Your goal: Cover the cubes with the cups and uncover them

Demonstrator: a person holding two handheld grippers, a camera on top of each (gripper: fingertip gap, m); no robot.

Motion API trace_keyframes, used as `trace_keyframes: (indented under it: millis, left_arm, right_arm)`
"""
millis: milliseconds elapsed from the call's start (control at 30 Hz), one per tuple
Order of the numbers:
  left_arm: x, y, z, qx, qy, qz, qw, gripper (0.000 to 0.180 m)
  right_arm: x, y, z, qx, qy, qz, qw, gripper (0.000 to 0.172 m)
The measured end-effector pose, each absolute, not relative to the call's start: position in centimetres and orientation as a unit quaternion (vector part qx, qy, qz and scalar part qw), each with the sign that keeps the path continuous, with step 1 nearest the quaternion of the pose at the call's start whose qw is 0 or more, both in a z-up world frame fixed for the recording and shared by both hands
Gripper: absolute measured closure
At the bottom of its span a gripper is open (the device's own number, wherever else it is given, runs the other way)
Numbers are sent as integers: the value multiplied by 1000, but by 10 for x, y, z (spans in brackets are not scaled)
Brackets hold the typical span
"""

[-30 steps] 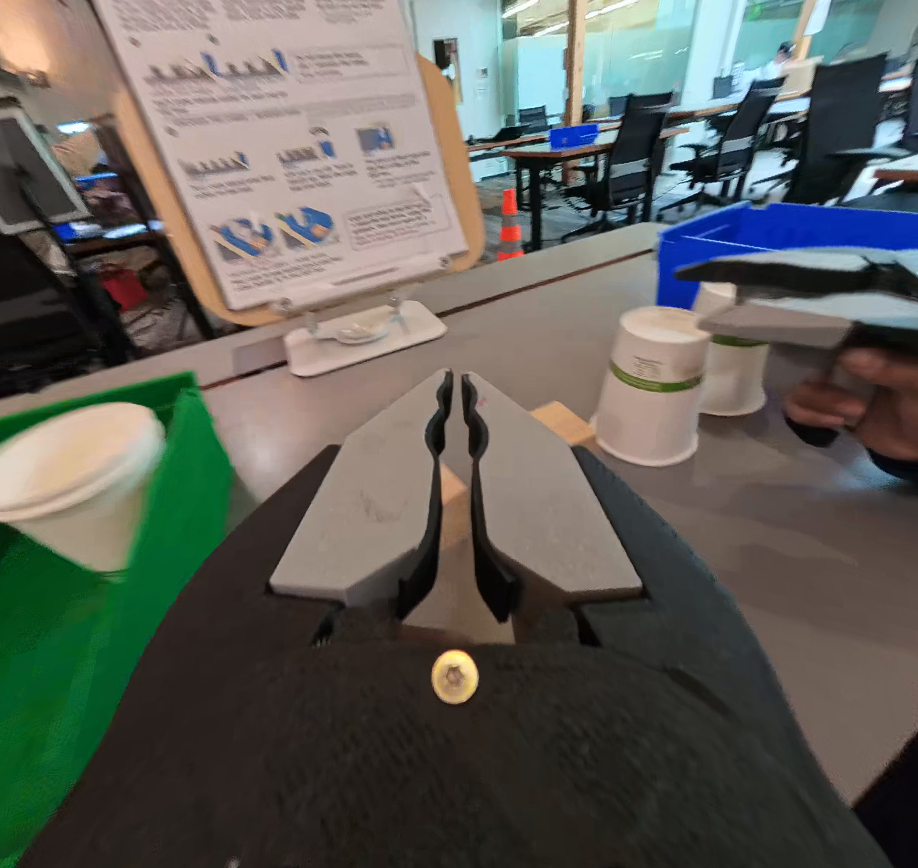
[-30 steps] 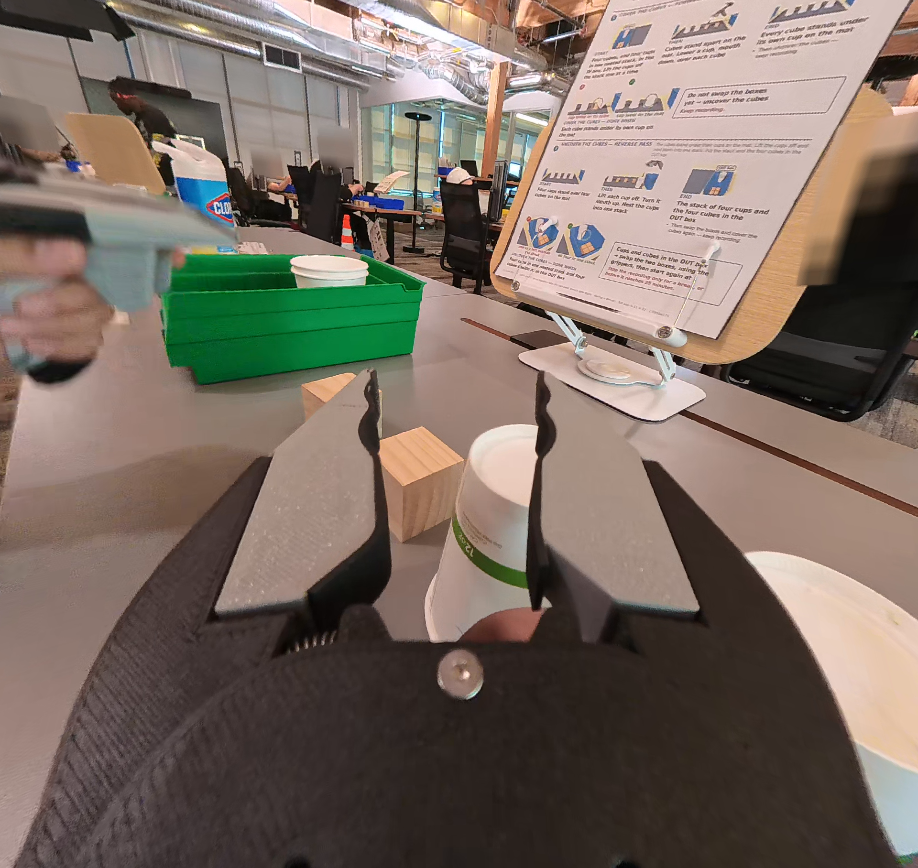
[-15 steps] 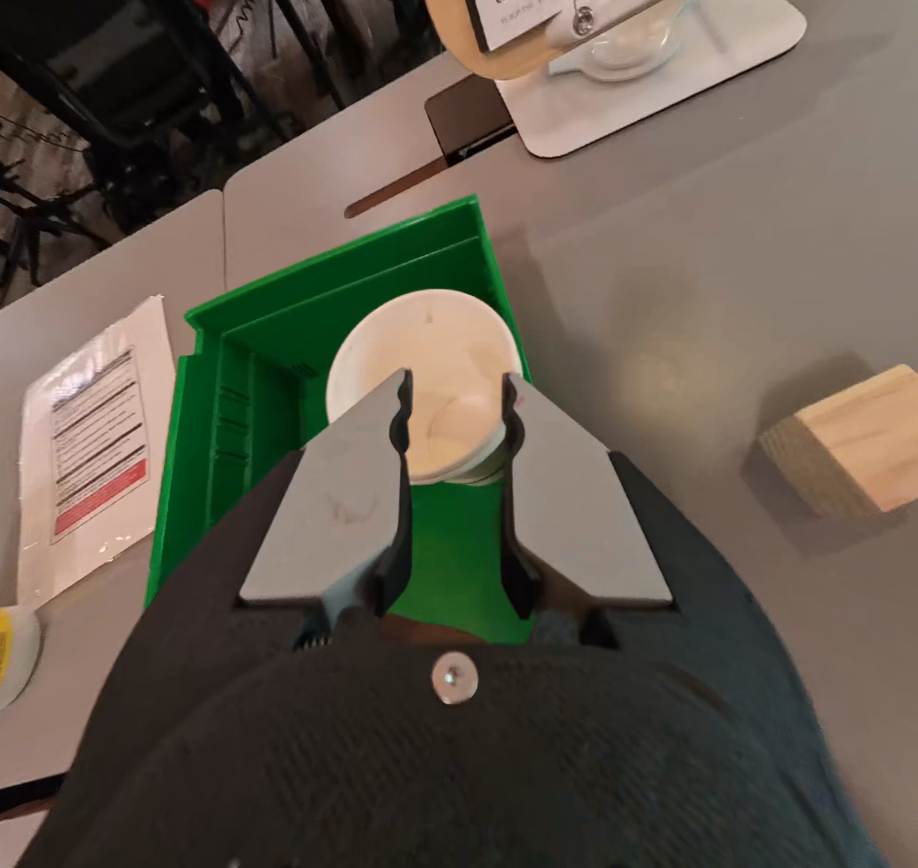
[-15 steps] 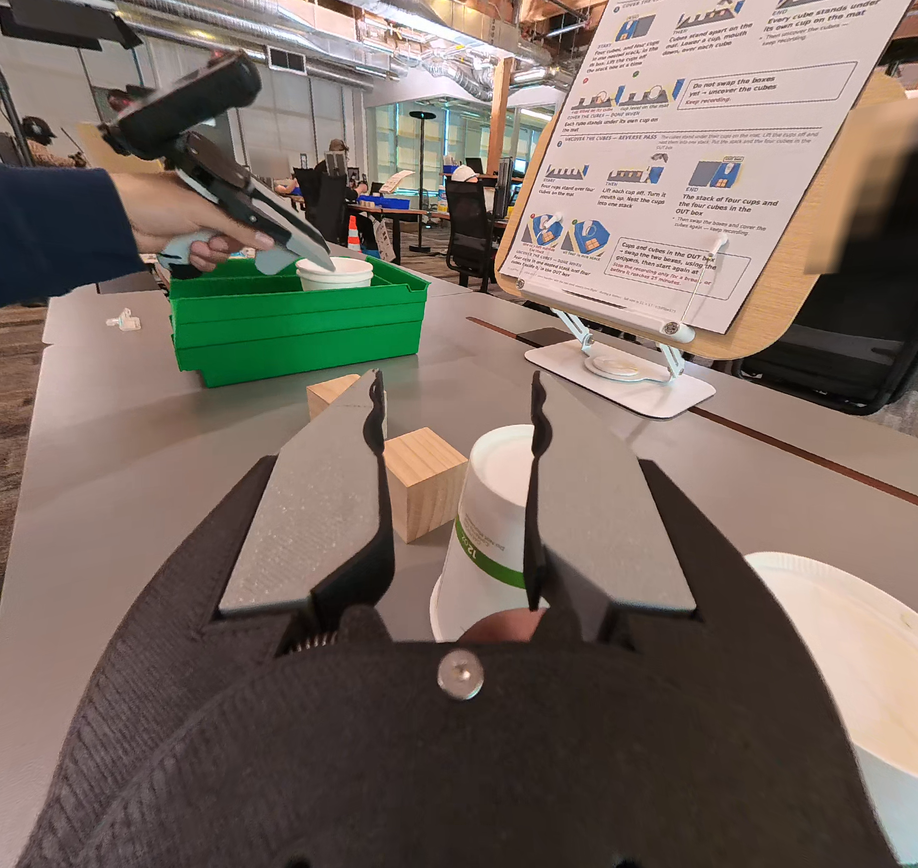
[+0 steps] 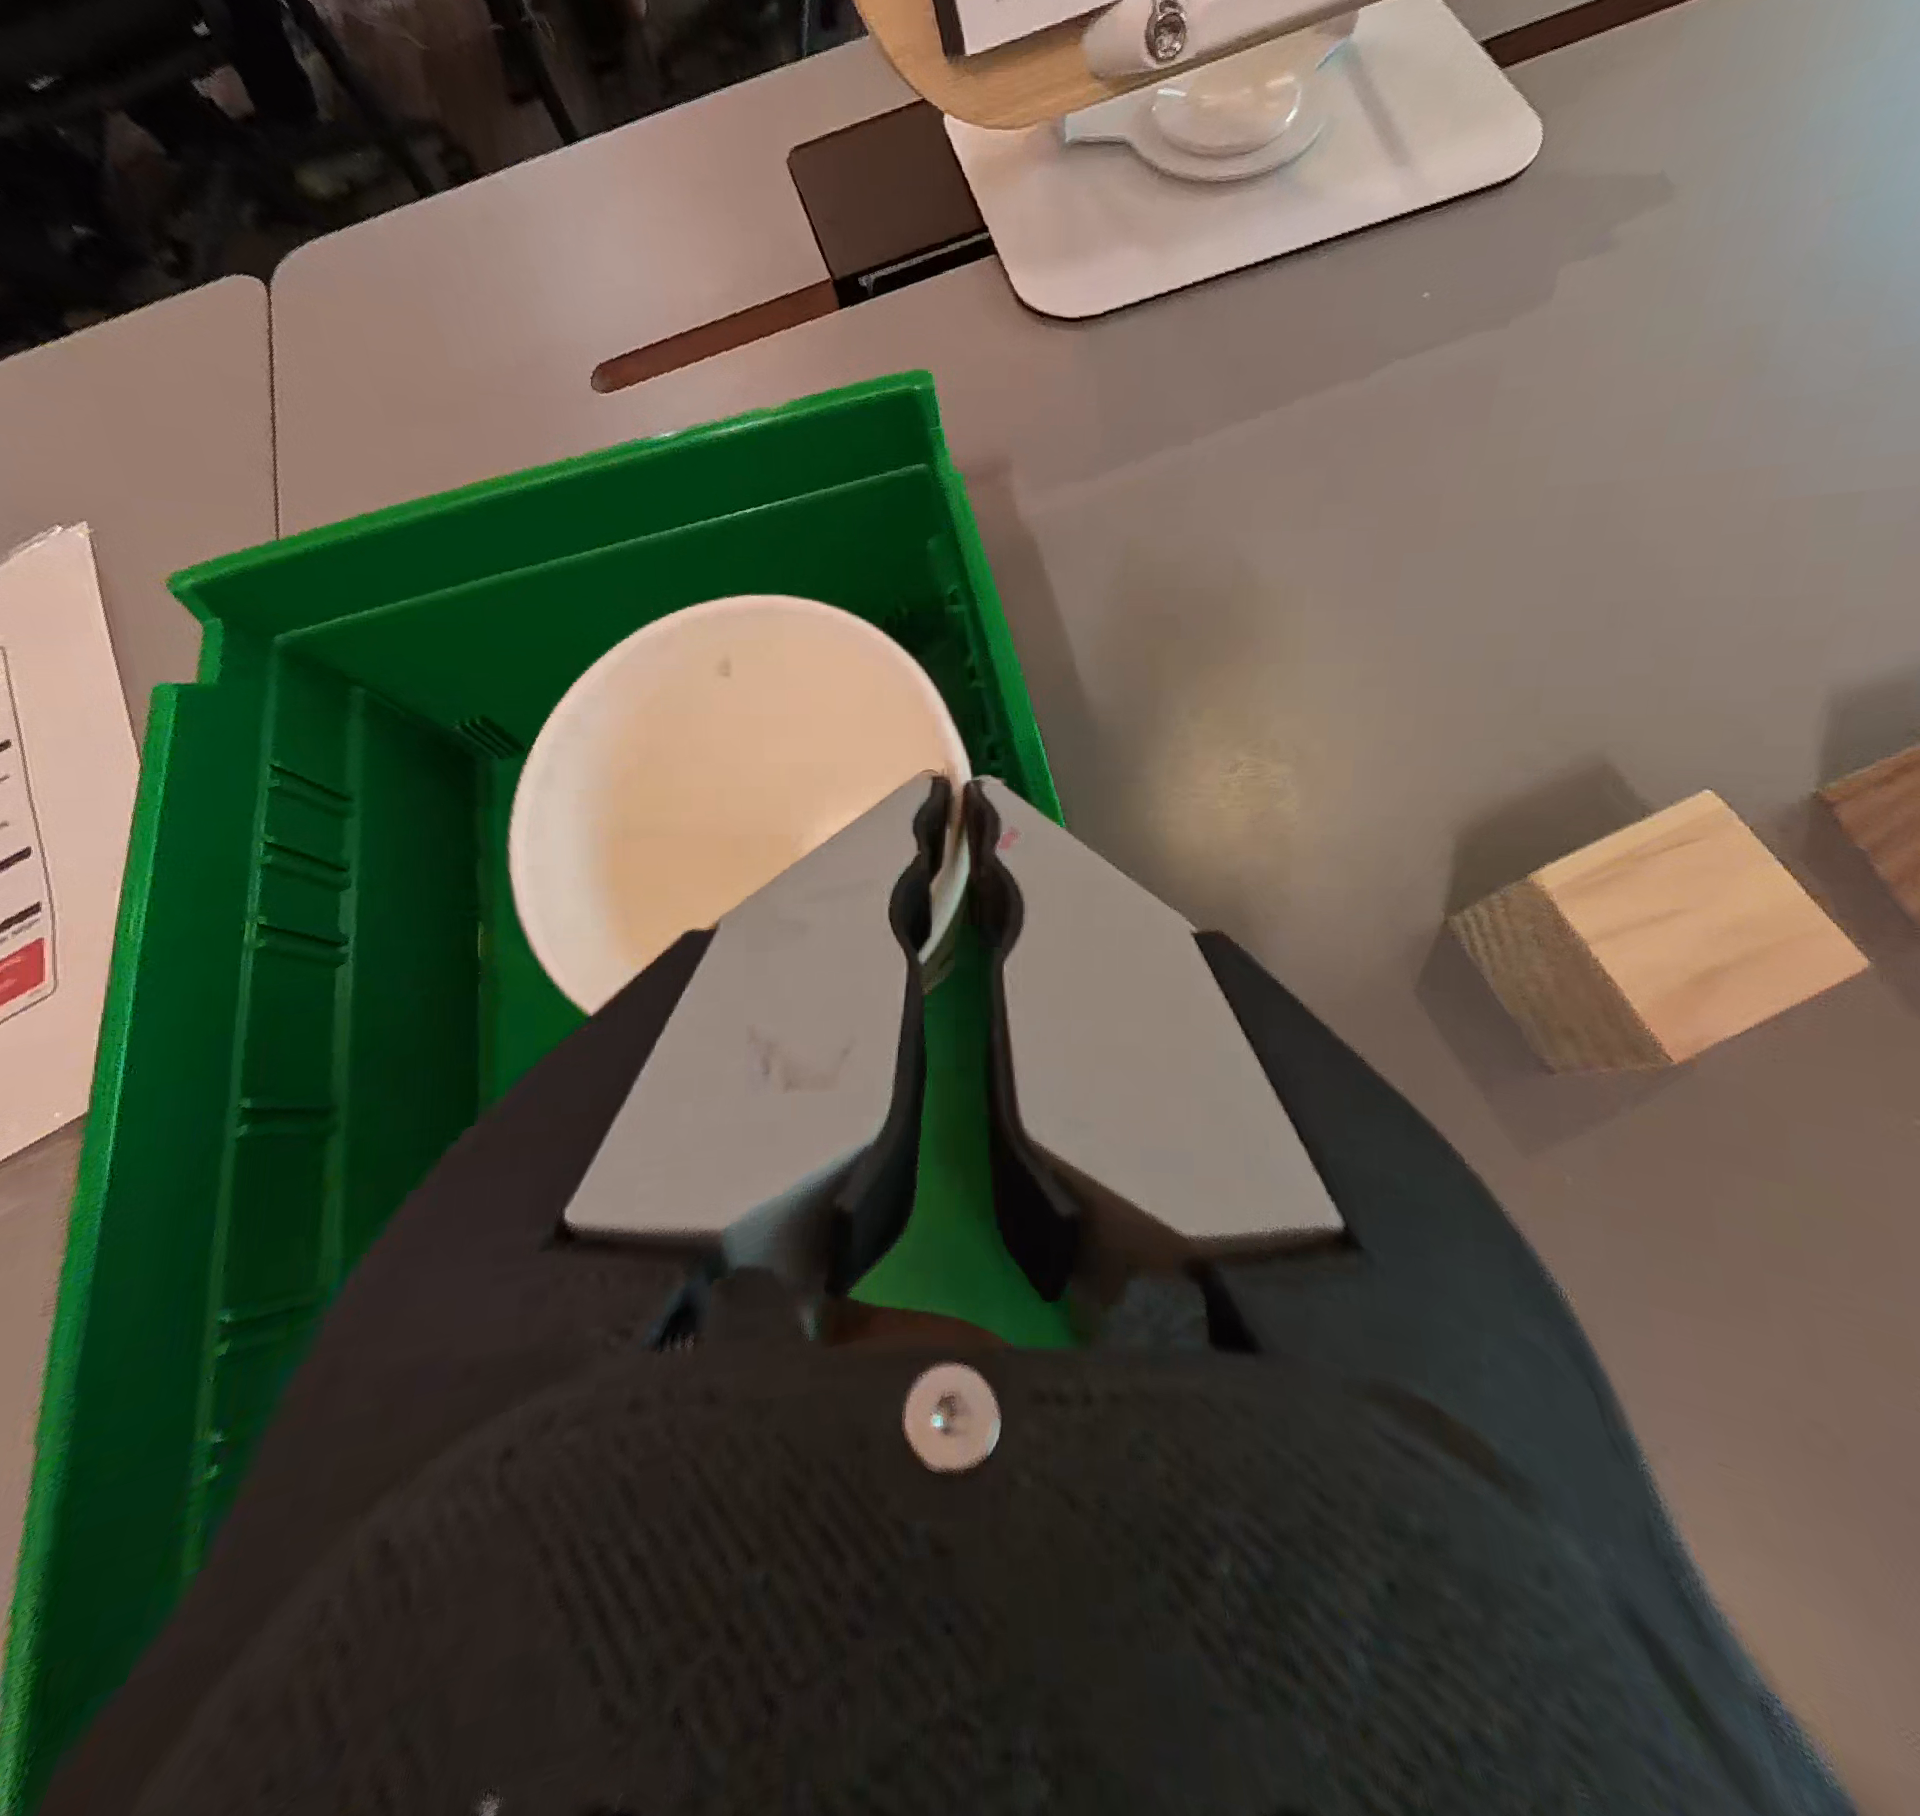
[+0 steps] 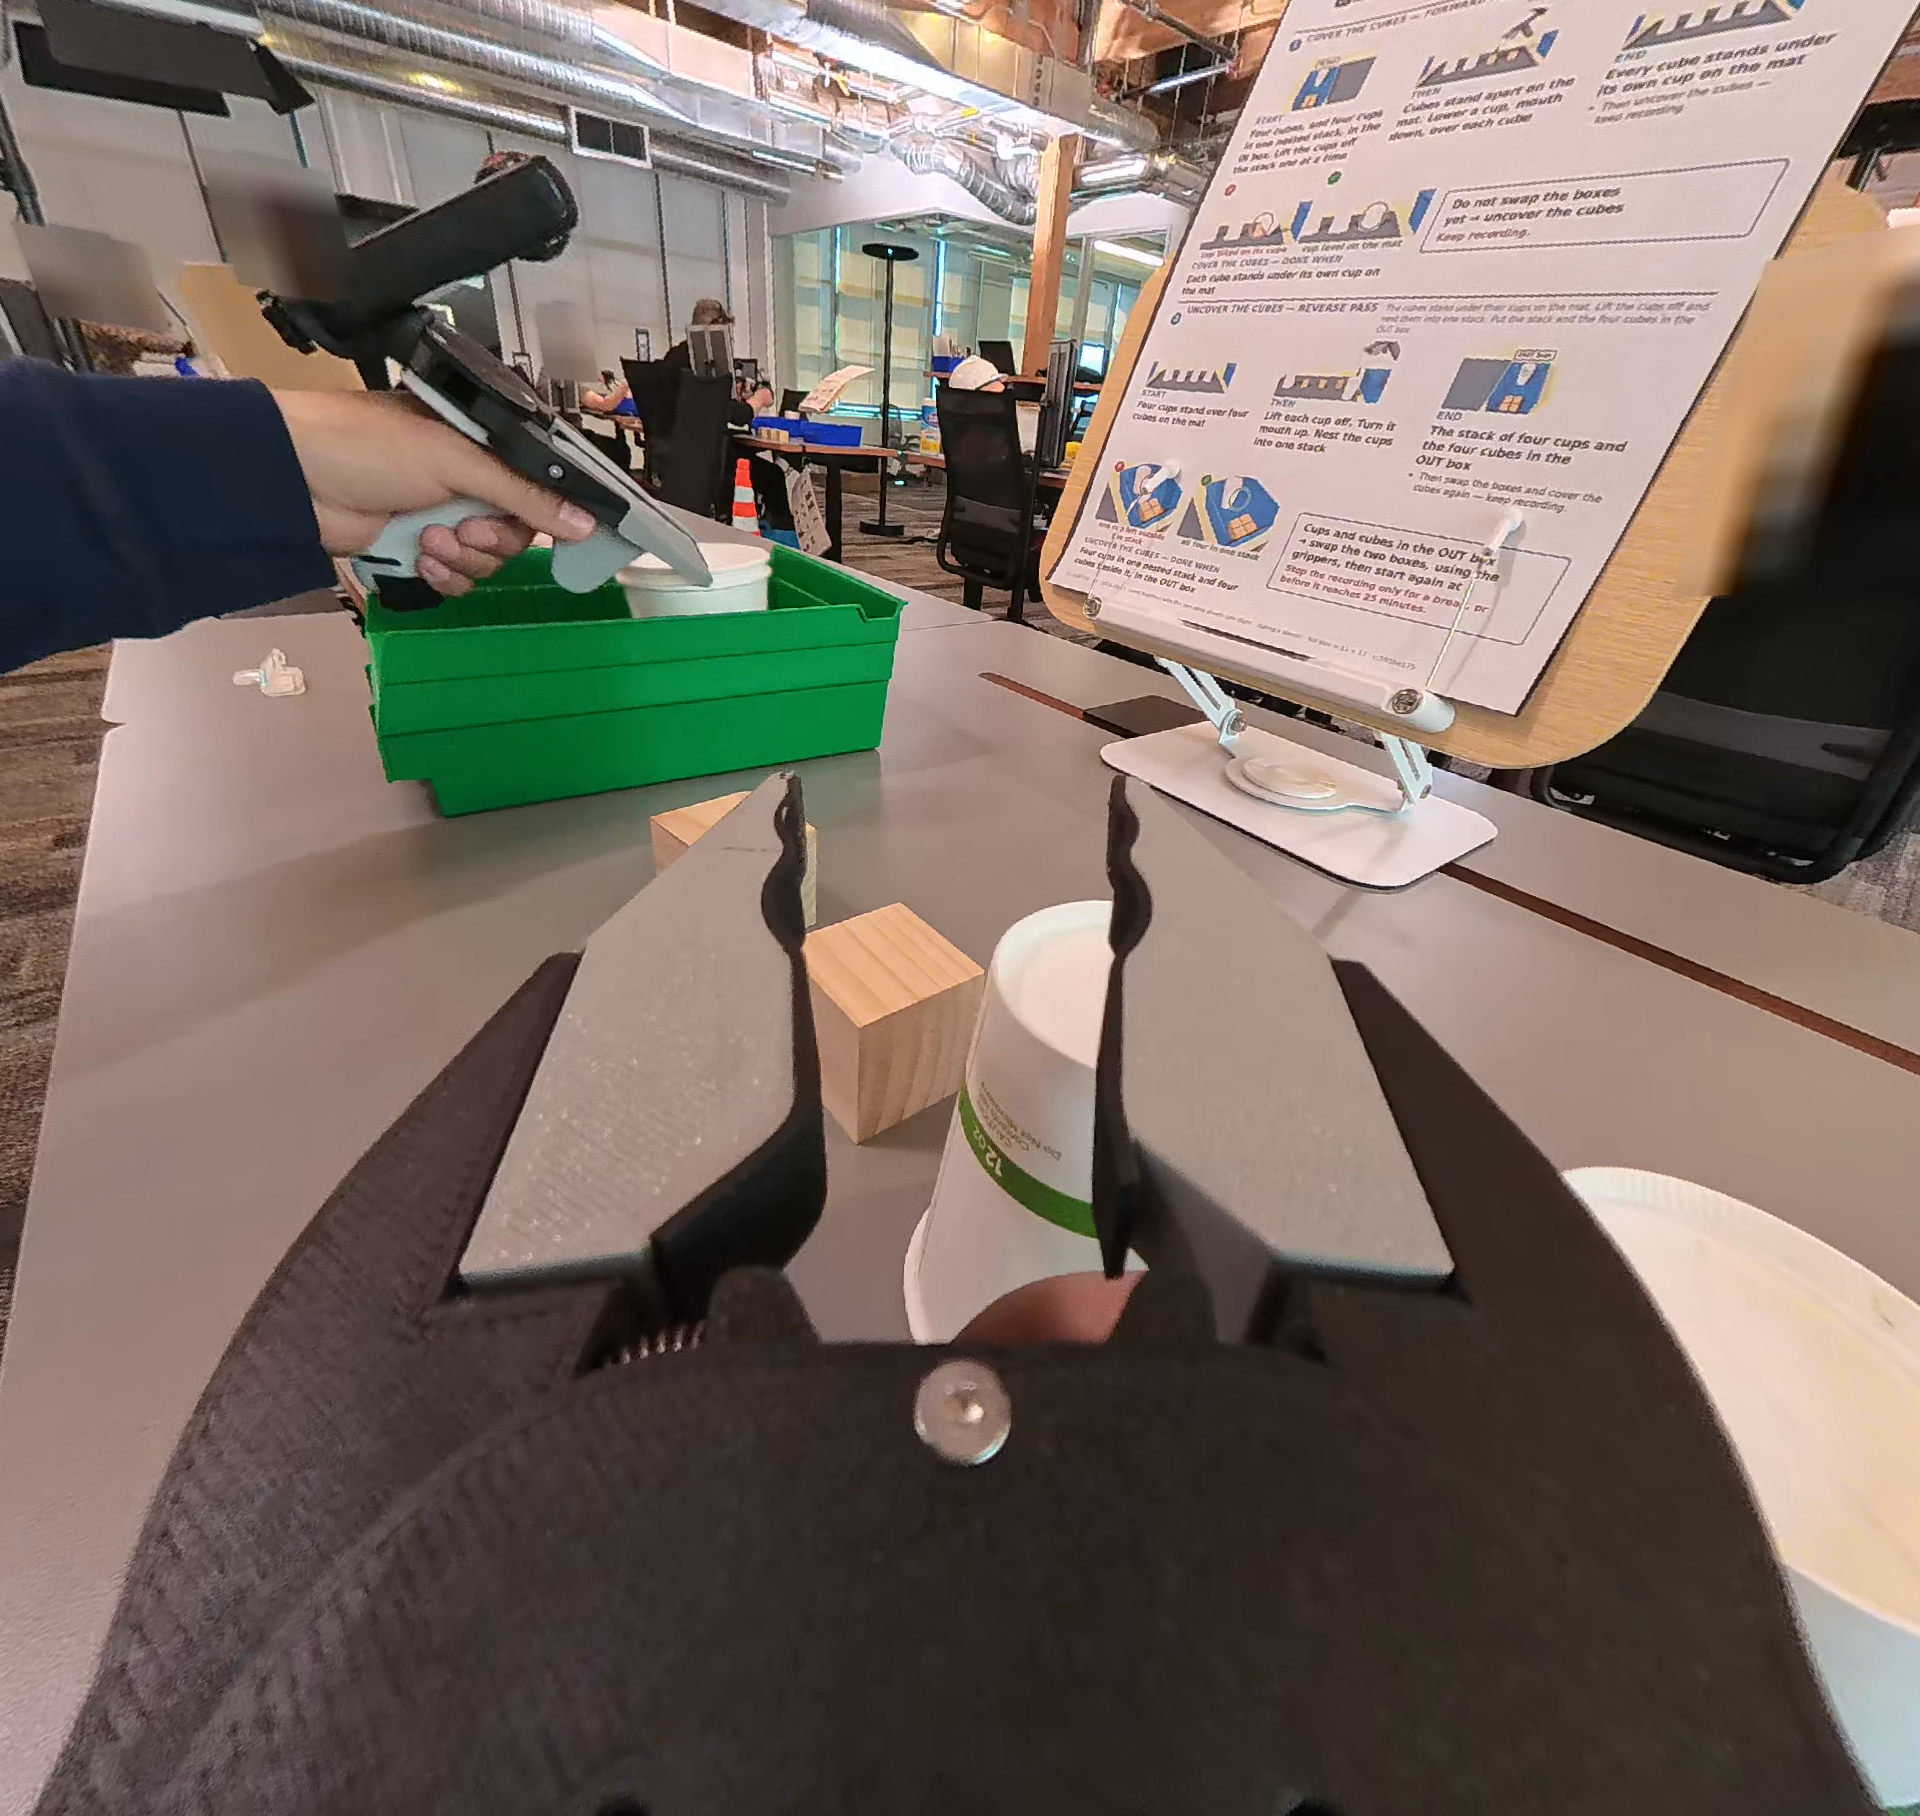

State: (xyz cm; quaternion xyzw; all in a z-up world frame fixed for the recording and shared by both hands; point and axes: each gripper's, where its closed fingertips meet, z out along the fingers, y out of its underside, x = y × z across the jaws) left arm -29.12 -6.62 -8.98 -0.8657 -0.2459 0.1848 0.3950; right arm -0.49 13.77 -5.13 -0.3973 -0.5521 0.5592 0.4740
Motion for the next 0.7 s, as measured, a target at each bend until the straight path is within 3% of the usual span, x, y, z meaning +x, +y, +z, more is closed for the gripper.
trace_keyframes:
  millis: [267,367,533,700]
  left_arm:
    - [-302,-80,-56,-827,-270,222,440,179]
    - [-295,-75,-56,-825,-285,167,458,179]
    - [-314,-97,-23,-778,-300,277,478,179]
    - [-287,-100,48,-700,-253,388,543,179]
  right_arm:
    - [-7,134,-56,-399,-563,556,464,116]
    - [-8,130,-59,-394,-571,549,466,116]
    - [-9,129,-63,-393,-579,541,466,116]
    - [-7,117,-65,-387,-589,572,420,116]
